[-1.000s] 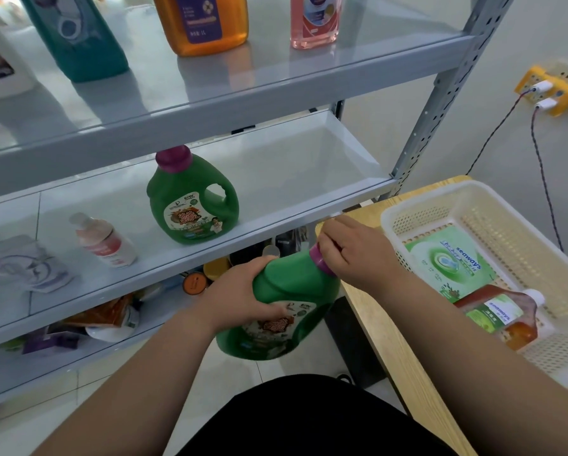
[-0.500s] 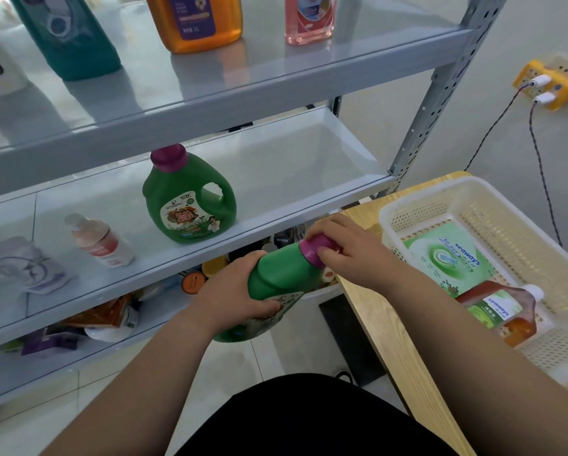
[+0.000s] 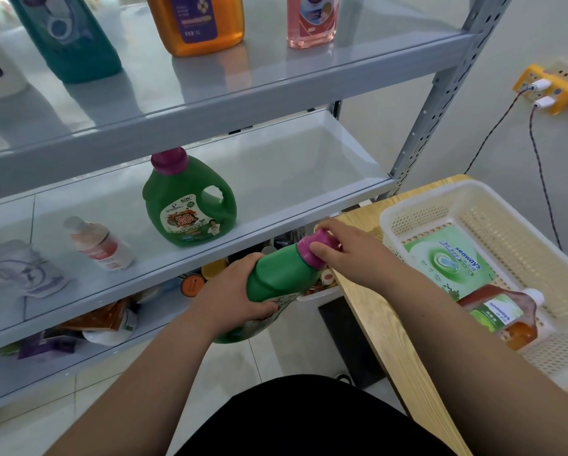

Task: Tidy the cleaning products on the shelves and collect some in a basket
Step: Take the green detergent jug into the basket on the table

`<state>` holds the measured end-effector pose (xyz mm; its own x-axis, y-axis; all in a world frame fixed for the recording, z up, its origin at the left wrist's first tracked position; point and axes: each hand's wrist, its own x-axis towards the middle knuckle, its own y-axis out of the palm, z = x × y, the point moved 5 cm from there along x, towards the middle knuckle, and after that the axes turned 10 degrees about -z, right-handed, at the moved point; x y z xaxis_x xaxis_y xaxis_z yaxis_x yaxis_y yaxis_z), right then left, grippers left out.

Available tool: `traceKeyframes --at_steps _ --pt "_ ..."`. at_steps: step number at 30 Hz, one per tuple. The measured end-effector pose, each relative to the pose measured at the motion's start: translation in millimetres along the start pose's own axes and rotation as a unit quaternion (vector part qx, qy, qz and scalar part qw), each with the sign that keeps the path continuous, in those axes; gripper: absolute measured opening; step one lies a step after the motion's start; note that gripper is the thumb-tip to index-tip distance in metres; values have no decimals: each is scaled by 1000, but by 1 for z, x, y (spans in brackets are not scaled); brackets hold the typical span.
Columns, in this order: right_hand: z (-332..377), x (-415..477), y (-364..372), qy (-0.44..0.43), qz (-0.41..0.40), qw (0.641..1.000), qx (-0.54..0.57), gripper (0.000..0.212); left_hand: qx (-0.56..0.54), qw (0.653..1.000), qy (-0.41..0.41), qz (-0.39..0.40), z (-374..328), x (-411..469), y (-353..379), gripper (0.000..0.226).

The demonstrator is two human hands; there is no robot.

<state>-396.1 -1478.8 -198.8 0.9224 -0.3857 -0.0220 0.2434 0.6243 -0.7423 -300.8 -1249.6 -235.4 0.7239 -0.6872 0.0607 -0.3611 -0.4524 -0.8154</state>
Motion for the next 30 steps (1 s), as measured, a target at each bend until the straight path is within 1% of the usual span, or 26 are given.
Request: traceKeyframes --at_steps 1,2,4,5,8,10,11,13,16,19,23,28,30 --pt "0 0 0 -7 4 1000 11 38 1 1000 2 2 0 0 0 80" --pt "1 -1 0 -13 11 999 35 36 -1 1000 0 1 0 1 0 80" --pt "3 -3 0 -14 22 996 85 49 -9 1000 -11 -2 1 1 -1 80" --pt "3 -3 0 -9 21 996 88 51 -11 1000 -17 -2 2 1 -1 80" --pt "2 0 0 18 3 999 43 48 -13 1000 -22 6 1 2 0 81" --pt "4 -1 -3 2 -10 999 49 38 -14 1000 -17 8 0 3 1 80" --pt "5 -2 -5 -2 -17 997 78 36 -17 1000 -17 5 1 3 1 79" --pt "5 -6 -11 20 -30 984 172 42 -37 999 -35 -2 6 2 1 81" --pt "1 -7 -15 57 -40 944 322 44 -82 994 -73 -6 16 -2 1 84" --pt "0 -5 -15 49 -41 912 405 47 -119 989 -91 -13 19 -5 0 84" --pt "-3 -4 -10 44 -34 896 441 47 -143 985 -97 -21 18 -5 -2 83" --pt "2 -3 -12 44 -39 890 453 47 -141 986 -87 -23 15 -4 -4 81" --pt "5 -4 -15 40 -39 895 442 48 -139 987 -80 -23 13 -4 -5 80"
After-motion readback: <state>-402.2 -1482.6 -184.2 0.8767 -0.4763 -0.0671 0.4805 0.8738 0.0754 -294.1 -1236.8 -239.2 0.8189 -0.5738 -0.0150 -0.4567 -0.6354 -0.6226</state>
